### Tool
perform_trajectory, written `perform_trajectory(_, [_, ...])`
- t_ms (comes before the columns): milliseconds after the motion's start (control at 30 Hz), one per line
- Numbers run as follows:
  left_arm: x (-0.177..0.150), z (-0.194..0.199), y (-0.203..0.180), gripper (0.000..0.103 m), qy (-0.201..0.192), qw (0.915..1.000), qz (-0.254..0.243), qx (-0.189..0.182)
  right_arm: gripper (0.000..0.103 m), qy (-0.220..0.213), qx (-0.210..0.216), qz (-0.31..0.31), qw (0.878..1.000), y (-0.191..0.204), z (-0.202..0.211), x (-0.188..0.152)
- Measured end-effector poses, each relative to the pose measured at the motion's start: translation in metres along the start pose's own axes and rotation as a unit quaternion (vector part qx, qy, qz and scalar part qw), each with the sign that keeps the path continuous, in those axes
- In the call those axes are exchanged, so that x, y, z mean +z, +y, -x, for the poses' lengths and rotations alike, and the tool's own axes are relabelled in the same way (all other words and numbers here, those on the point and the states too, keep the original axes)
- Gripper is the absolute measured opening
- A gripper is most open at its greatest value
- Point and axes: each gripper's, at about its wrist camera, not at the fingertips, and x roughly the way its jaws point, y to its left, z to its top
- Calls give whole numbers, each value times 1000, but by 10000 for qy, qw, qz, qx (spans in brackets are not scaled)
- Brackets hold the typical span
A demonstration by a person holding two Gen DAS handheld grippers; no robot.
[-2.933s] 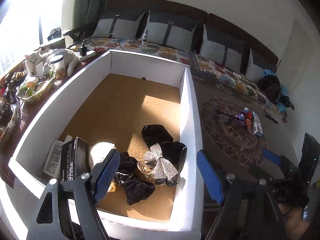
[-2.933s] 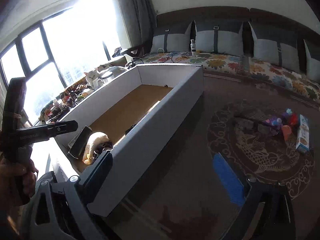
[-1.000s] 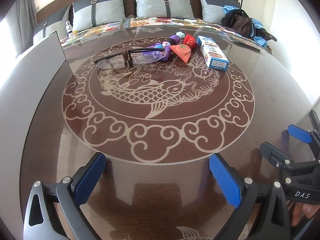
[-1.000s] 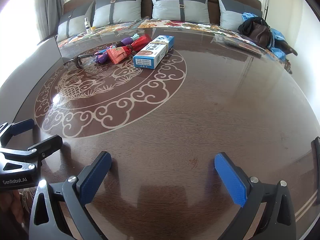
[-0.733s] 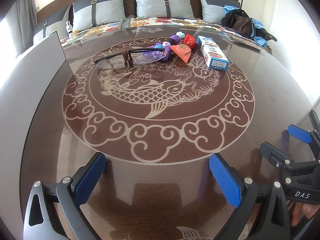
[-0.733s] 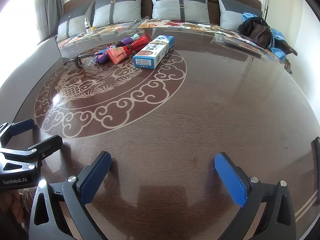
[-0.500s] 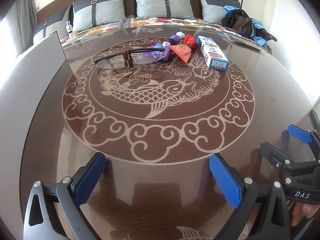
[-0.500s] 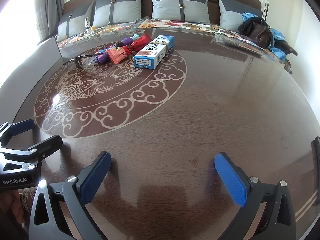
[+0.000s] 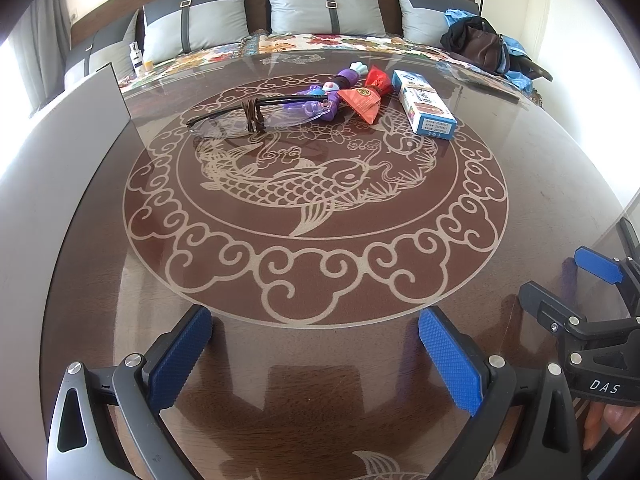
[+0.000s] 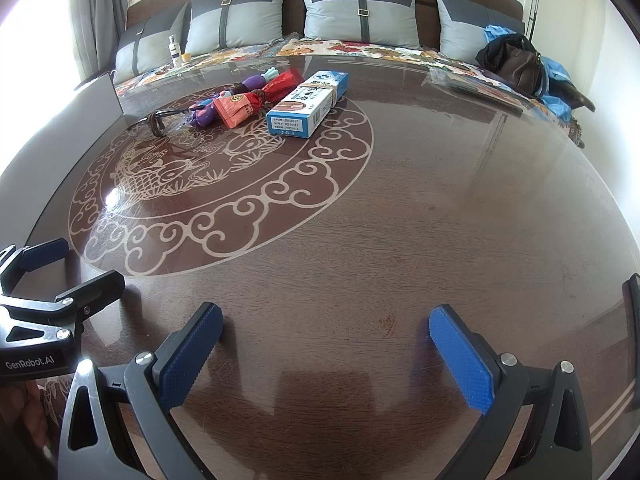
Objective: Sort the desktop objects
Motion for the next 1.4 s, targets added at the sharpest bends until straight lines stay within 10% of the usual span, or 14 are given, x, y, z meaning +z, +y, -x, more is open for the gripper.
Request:
perform_trajectory(233, [24, -8, 27, 103, 324, 9975, 611, -137, 103, 2, -12, 7, 10000, 0, 0, 0])
perform_trajectory(633, [146, -61, 79, 103, 68, 9580, 2861, 188, 103, 3, -14, 6, 10000, 1, 0, 0])
perform_trajectory(1200, [120, -72, 95, 103, 251, 9721, 2262, 574, 103, 4, -15, 4, 10000, 1, 0, 0])
perform_trajectory(1400, [140, -88, 68, 103, 447, 9888, 1356, 440, 103, 4, -14, -3, 10000, 1, 0, 0])
